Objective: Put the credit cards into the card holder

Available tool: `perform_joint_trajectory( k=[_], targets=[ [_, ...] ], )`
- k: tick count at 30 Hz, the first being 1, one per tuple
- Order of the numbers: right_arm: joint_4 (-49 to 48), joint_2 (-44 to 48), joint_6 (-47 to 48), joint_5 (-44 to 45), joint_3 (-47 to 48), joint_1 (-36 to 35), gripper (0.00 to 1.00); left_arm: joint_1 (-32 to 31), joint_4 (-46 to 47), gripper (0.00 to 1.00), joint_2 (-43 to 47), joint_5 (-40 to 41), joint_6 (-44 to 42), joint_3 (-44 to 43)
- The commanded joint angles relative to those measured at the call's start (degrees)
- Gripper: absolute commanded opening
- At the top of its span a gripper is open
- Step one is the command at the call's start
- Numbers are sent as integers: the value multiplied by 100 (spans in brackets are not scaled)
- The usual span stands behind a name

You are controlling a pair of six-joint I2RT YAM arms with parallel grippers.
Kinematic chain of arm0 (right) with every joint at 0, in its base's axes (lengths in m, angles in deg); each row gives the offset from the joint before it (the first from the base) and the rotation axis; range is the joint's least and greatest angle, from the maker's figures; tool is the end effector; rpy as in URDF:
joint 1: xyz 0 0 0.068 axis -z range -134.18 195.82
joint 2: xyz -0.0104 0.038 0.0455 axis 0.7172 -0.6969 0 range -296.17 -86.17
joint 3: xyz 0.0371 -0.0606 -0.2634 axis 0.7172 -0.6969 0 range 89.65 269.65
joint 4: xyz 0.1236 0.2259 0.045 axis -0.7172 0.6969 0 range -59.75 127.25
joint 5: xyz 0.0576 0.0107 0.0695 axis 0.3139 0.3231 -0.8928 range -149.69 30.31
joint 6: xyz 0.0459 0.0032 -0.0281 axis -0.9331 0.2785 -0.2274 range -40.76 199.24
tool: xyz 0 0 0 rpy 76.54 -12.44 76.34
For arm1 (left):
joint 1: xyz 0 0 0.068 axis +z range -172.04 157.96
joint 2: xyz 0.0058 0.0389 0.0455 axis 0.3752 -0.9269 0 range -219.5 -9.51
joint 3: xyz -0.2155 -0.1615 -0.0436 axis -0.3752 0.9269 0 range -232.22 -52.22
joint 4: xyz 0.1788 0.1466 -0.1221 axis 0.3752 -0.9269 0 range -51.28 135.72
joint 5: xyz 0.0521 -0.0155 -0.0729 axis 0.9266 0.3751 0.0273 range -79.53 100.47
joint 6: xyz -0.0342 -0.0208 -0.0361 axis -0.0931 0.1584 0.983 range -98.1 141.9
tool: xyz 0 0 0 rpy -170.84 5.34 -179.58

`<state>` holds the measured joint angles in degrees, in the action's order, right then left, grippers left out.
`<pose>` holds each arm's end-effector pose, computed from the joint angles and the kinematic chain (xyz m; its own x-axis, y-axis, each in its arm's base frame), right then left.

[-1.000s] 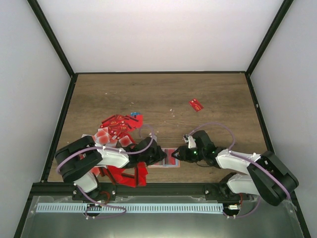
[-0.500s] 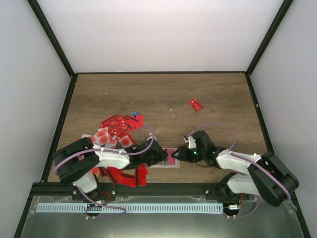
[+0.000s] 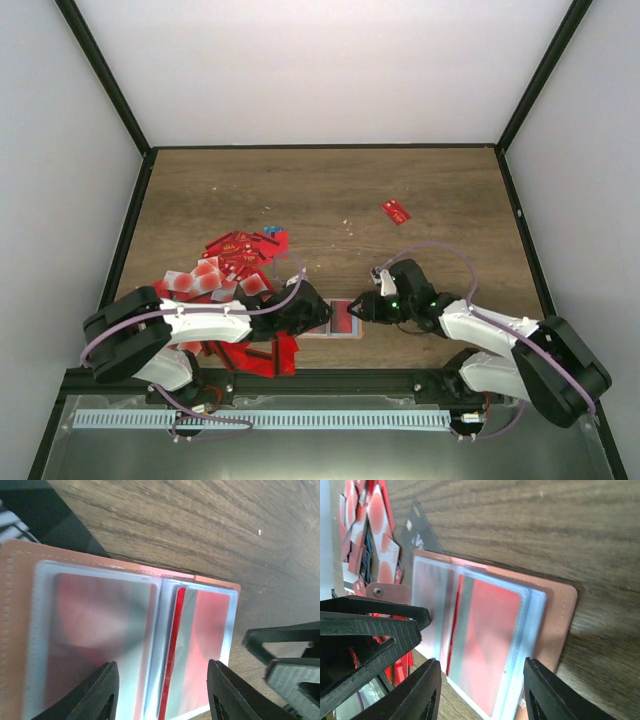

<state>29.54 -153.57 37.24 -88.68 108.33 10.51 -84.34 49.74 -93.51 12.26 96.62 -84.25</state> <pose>0.1496 0.1271 0.1346 -0.9661 0.0330 -0.2561 -0.1665 0.6786 0.7154 0.1237 -0.2333 0.1386 -0.9353 -0.2927 -0.1988 -0.1022 0.7615 -0.6400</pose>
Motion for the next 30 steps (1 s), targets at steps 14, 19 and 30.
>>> perform_joint_trajectory(
  k=[14, 19, 30],
  targets=[
    [-263, 73, 178, -604, 148, 24, 48, -13, -876, 17, 224, 449, -1514, -562],
    [-374, -92, 142, -592, 97, 22, 48, -15, -420, 10, -120, 30, -1680, -584],
    [-443, -233, 116, -508, -15, 24, 48, -15, -195, 4, -419, -252, -1709, -595]
  ],
)
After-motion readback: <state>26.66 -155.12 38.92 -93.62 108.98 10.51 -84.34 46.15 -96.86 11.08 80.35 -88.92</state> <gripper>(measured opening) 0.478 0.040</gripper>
